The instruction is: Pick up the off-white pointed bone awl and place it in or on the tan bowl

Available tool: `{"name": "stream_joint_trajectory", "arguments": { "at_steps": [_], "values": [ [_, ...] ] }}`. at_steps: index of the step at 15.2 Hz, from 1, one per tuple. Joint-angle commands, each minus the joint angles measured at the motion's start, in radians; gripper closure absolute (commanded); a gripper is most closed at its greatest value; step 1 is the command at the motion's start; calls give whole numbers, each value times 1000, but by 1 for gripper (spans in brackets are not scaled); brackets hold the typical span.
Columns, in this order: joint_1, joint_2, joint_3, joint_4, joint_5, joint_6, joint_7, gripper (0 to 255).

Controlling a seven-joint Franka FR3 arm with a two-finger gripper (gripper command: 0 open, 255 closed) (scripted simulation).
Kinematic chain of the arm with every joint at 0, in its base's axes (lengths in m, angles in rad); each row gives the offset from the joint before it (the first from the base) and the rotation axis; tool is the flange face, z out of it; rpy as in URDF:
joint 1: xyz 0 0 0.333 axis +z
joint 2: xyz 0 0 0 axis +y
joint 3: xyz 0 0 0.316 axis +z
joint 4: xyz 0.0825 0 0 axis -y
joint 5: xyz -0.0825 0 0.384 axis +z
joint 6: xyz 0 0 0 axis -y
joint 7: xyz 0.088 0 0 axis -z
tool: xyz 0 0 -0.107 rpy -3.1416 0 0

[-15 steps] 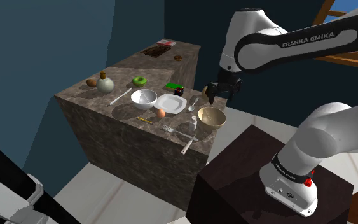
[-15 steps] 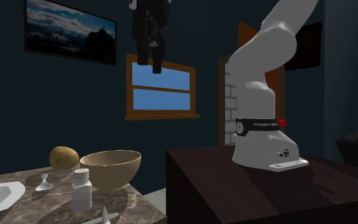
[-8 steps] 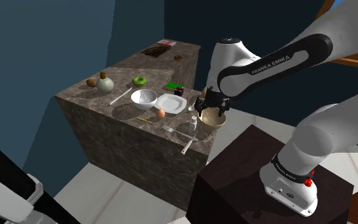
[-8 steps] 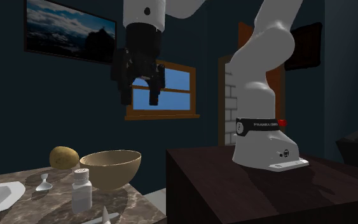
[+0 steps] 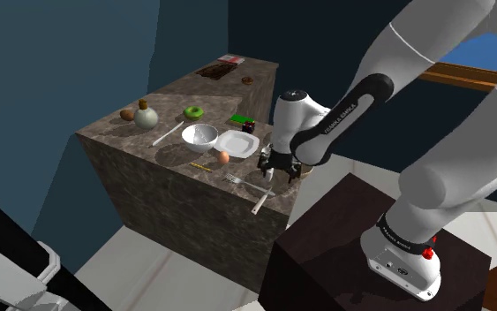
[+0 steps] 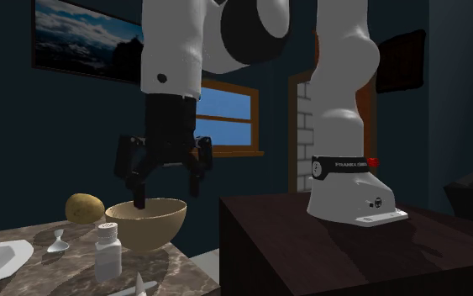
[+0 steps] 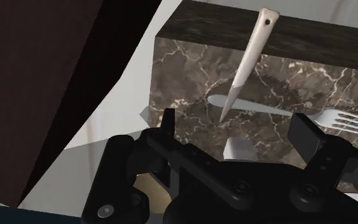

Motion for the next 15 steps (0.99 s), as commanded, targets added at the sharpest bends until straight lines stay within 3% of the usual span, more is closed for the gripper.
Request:
{"name": "stream_joint_trajectory", "arguments": {
  "at_steps": [1, 3, 6, 8, 15],
  "values": [
    [-40, 143, -2, 42, -255, 55, 282, 0],
    [31, 261, -107, 98, -451, 78, 508, 0],
    [156, 407, -263, 186, -624, 111, 758, 0],
    [220, 480, -337, 236, -679, 132, 866, 0],
    [306, 590, -449, 292, -792, 194, 961, 0]
  ]
}}
